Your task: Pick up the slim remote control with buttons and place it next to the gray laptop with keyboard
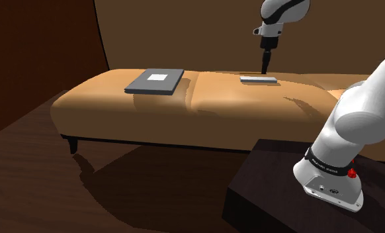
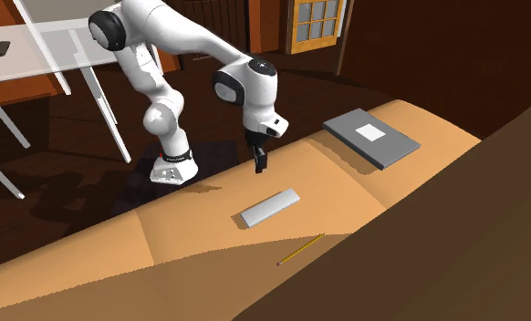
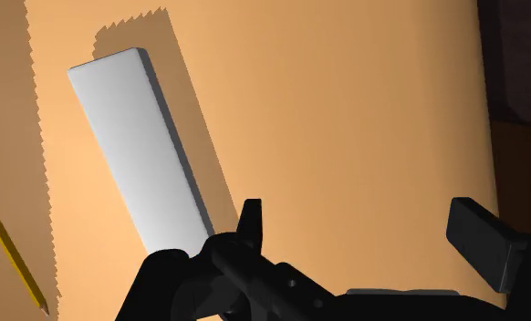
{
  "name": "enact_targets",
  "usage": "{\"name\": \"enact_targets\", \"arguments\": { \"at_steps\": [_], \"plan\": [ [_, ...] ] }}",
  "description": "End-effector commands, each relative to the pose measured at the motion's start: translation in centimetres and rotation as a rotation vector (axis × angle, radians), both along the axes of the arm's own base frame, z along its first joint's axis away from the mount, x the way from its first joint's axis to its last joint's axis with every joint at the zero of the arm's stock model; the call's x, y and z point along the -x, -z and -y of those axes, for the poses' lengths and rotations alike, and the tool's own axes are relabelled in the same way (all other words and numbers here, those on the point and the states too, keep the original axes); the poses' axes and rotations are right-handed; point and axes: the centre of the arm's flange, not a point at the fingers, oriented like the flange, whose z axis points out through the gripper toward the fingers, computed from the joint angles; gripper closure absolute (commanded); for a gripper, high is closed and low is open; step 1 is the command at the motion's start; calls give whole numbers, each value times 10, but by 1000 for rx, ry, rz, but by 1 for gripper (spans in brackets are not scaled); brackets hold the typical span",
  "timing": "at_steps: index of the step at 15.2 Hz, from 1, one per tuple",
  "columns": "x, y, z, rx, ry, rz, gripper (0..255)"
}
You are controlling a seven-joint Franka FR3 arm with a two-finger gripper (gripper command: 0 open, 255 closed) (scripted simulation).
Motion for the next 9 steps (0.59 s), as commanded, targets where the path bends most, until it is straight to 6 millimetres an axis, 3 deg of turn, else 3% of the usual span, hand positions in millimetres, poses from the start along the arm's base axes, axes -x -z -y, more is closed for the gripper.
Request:
{"name": "enact_targets", "arguments": {
  "at_steps": [1, 9],
  "plan": [
    [-8, 13, 20, 0, -15, 8, 0],
    [-48, 60, 104, -7, -65, 38, 0]
  ]
}}
